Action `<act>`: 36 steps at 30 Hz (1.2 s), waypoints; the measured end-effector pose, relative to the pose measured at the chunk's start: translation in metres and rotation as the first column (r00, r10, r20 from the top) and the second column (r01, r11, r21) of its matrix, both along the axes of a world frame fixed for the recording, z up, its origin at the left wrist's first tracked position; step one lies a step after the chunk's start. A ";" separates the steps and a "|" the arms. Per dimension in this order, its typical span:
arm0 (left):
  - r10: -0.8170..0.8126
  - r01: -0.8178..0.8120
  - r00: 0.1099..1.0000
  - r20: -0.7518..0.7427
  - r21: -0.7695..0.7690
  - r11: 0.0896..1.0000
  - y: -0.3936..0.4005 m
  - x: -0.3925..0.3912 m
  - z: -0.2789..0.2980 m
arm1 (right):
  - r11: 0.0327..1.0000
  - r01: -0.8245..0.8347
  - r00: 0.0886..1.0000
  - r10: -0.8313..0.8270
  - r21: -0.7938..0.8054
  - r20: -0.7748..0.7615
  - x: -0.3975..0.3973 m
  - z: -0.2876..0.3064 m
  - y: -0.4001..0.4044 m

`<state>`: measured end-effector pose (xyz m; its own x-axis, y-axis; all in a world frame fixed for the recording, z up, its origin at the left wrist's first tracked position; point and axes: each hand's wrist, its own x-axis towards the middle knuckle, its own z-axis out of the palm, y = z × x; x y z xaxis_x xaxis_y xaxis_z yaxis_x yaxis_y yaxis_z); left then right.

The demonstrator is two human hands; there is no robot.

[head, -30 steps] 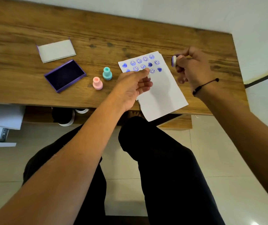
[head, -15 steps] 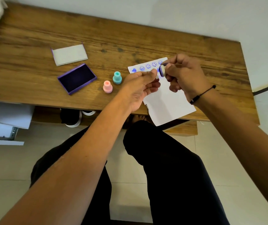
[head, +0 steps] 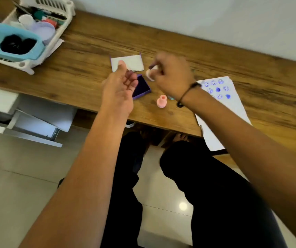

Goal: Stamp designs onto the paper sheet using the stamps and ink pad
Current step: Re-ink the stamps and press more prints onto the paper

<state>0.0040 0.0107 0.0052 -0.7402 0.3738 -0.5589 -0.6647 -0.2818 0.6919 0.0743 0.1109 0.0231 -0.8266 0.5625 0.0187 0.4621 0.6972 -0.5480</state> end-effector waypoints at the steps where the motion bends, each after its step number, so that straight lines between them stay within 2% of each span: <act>1: 0.072 -0.072 0.997 0.010 0.000 0.997 -0.006 -0.007 -0.001 | 0.994 -0.068 0.993 0.059 0.086 0.103 -0.018 -0.006 -0.009; 3: 0.165 -0.165 0.986 0.009 0.017 0.986 -0.013 -0.018 -0.002 | 0.960 -0.182 0.952 0.118 0.211 0.284 -0.044 -0.021 -0.027; 5: 0.176 -0.175 0.984 -0.004 0.037 0.984 -0.014 -0.024 -0.002 | 0.952 -0.210 0.924 0.118 0.222 0.365 -0.057 -0.041 -0.039; 9: 0.159 -0.159 0.987 -0.002 0.044 0.986 -0.008 -0.033 -0.001 | 0.952 -0.184 0.937 0.094 0.244 0.337 -0.063 -0.060 -0.046; 14: 0.119 -0.120 0.993 0.008 0.033 0.992 0.006 -0.040 0.003 | 0.913 -0.329 0.887 0.211 0.241 0.411 -0.057 -0.053 -0.033; 17: 0.102 -0.102 0.994 0.033 0.025 0.994 0.006 -0.042 -0.001 | 0.908 -0.346 0.875 0.221 0.236 0.431 -0.058 -0.053 -0.033; 32: 0.117 -0.117 0.990 0.078 0.005 0.993 -0.012 -0.037 0.001 | 0.883 -0.387 0.849 0.229 0.264 0.477 -0.058 -0.043 -0.035; 36: 0.136 -0.134 0.988 0.076 -0.033 0.990 -0.025 -0.027 -0.002 | 0.852 -0.440 0.813 0.245 0.283 0.528 -0.065 -0.045 -0.034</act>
<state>-0.0235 -0.0147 0.0034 -0.7368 0.2571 -0.6254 -0.6739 -0.3544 0.6483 0.0090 0.0765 -0.0215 -0.9269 0.2688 -0.2621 0.2779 0.9606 0.0021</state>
